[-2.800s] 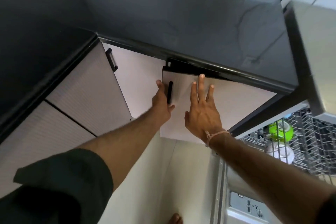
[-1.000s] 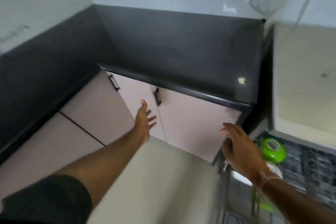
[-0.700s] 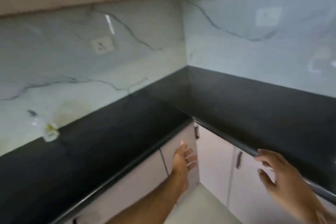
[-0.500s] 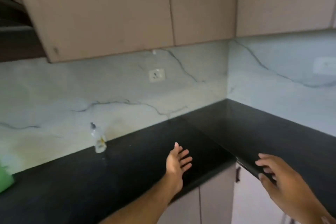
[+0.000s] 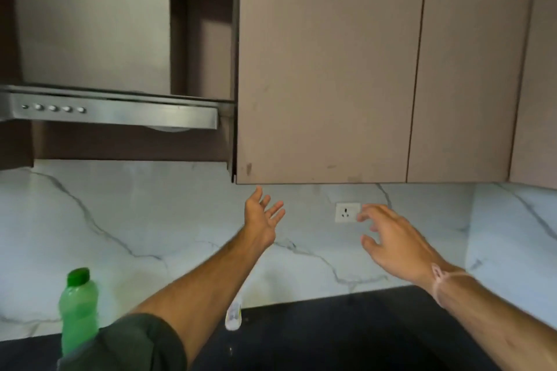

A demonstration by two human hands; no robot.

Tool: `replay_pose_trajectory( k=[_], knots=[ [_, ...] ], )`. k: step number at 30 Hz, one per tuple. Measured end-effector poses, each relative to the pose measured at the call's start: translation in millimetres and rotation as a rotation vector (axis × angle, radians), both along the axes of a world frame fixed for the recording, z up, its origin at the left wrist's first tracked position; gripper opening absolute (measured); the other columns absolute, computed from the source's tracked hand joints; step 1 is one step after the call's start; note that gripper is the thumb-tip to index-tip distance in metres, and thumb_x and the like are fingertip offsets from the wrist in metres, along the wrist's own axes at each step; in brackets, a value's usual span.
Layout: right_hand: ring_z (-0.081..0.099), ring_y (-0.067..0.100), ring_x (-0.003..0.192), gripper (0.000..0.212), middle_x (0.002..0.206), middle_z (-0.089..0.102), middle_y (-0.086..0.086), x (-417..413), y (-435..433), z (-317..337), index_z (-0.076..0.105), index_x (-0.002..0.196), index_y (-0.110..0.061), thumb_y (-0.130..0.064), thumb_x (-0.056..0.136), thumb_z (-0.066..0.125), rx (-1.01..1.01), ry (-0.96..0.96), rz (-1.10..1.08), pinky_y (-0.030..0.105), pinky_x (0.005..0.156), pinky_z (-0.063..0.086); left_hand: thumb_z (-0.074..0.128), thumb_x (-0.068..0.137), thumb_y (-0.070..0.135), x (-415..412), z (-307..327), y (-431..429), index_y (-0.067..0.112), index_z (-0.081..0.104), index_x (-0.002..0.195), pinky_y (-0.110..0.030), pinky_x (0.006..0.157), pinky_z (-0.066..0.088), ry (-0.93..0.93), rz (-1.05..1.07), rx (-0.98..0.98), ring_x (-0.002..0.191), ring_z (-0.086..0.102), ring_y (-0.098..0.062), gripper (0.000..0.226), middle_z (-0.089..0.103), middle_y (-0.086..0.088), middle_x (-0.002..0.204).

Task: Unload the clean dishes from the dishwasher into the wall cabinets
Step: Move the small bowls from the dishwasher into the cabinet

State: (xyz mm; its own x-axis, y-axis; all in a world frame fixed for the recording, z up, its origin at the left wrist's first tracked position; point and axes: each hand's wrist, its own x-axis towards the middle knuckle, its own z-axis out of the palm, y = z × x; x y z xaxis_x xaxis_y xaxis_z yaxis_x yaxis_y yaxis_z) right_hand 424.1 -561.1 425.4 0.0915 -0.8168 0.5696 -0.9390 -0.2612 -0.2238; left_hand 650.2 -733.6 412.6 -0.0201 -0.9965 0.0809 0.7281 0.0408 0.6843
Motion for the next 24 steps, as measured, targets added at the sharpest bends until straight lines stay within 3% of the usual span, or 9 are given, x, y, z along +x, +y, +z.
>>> replay_pose_trajectory(
  k=[4, 7, 10, 15, 18, 21, 24],
  knots=[
    [0.057, 0.018, 0.108, 0.033, 0.13, 0.048, -0.004, 55, -34, 56, 0.051, 0.123, -0.022, -0.022, 0.09, 0.057, -0.041, 0.097, 0.039, 0.03, 0.09, 0.047, 0.052, 0.099, 0.037, 22, 38, -21, 0.027, 0.047, 0.144, -0.045, 0.105, 0.044, 0.078, 0.005, -0.023, 0.127, 0.05, -0.035, 0.046, 0.045, -0.009, 0.147],
    [0.056, 0.021, 0.11, 0.035, 0.13, 0.049, 0.001, 88, -50, 86, 0.052, 0.123, -0.017, -0.019, 0.088, 0.058, -0.063, 0.13, 0.045, 0.028, 0.091, 0.045, 0.057, 0.094, 0.044, 27, 43, -25, 0.022, 0.055, 0.136, -0.045, 0.102, 0.046, 0.146, -0.006, 0.007, 0.12, 0.053, -0.034, 0.048, 0.052, -0.013, 0.137],
    [0.055, 0.024, 0.113, 0.038, 0.134, 0.048, 0.003, 114, -59, 105, 0.05, 0.125, -0.017, -0.018, 0.087, 0.058, -0.071, 0.158, 0.051, 0.031, 0.093, 0.046, 0.055, 0.088, 0.058, 30, 39, -23, 0.015, 0.056, 0.134, -0.049, 0.104, 0.044, 0.266, -0.05, 0.0, 0.116, 0.054, -0.035, 0.063, 0.055, -0.016, 0.131],
    [0.055, 0.023, 0.112, 0.043, 0.139, 0.045, 0.002, 139, -59, 118, 0.046, 0.131, -0.017, -0.023, 0.09, 0.057, -0.113, 0.212, 0.078, 0.03, 0.09, 0.048, 0.039, 0.082, 0.081, 28, 21, -1, 0.013, 0.051, 0.132, -0.055, 0.109, 0.036, 0.444, -0.12, -0.018, 0.125, 0.048, -0.037, 0.085, 0.054, -0.015, 0.13],
    [0.055, 0.019, 0.113, 0.046, 0.141, 0.042, 0.001, 145, -53, 122, 0.043, 0.135, -0.019, -0.034, 0.093, 0.056, -0.184, 0.218, 0.087, 0.03, 0.09, 0.05, 0.039, 0.095, 0.06, 21, 17, 14, 0.009, 0.061, 0.126, -0.05, 0.105, 0.042, 0.381, -0.132, 0.019, 0.116, 0.054, -0.034, 0.063, 0.06, -0.017, 0.125],
    [0.045, 0.019, 0.13, 0.063, 0.152, 0.032, 0.002, 145, -42, 125, 0.032, 0.146, -0.019, -0.051, 0.095, 0.05, -0.265, 0.221, 0.092, 0.03, 0.103, 0.043, 0.044, 0.096, 0.029, 5, 19, 34, 0.01, 0.068, 0.11, -0.046, 0.099, 0.047, 0.279, -0.183, 0.029, 0.102, 0.057, -0.031, 0.033, 0.063, -0.019, 0.12],
    [0.02, 0.02, 0.147, 0.085, 0.163, 0.006, 0.0, 140, -24, 129, 0.01, 0.155, -0.021, -0.065, 0.091, 0.045, -0.368, 0.138, 0.069, 0.032, 0.112, 0.025, 0.045, 0.093, 0.034, -18, 14, 60, 0.007, 0.065, 0.113, -0.056, 0.108, 0.038, 0.219, -0.355, 0.001, 0.116, 0.054, -0.038, 0.039, 0.06, -0.023, 0.121]
  ],
)
